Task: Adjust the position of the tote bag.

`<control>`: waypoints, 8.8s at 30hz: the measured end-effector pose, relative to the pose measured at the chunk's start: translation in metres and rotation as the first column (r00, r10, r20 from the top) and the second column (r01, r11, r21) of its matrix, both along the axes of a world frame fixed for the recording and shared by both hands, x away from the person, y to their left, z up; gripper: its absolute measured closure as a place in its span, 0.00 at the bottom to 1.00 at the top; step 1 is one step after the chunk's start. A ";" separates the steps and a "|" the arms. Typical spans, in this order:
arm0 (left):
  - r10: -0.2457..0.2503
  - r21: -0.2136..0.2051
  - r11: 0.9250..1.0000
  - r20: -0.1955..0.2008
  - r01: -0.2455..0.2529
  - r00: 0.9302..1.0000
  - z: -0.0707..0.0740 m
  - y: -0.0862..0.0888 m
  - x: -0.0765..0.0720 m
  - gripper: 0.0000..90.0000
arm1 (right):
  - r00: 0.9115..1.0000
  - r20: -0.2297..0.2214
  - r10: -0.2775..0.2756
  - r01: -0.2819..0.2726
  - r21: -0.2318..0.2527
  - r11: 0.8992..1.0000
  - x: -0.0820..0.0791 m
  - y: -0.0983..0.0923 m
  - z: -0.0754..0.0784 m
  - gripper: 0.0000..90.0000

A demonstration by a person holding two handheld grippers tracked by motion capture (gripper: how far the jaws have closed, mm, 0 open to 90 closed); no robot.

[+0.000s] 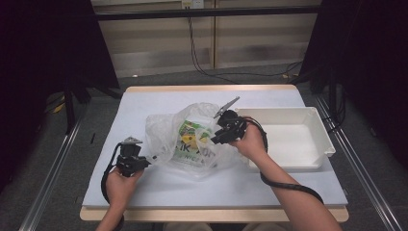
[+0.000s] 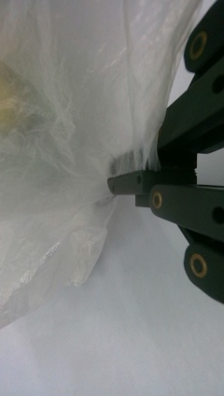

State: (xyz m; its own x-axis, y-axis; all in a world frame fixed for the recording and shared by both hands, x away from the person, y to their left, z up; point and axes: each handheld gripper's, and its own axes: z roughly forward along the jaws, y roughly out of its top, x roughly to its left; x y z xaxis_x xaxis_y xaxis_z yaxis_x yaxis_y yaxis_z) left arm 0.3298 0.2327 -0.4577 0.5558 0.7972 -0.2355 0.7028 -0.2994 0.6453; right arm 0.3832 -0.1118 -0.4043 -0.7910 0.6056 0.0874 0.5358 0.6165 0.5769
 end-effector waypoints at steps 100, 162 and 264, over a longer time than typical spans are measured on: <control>-0.016 0.003 1.000 -0.081 0.016 0.997 -0.009 0.044 0.041 0.83 | 0.974 0.002 0.225 -0.225 0.046 0.973 -0.035 0.067 -0.055 1.00; -0.261 0.035 0.964 -0.055 0.263 0.964 0.047 -0.042 0.078 0.18 | 0.976 0.006 0.218 -0.218 0.041 0.975 -0.030 0.068 -0.054 1.00; -0.087 0.181 0.978 -0.087 0.102 0.992 0.009 -0.019 0.153 0.97 | 0.959 -0.006 0.285 -0.283 0.097 0.954 -0.055 0.101 -0.070 1.00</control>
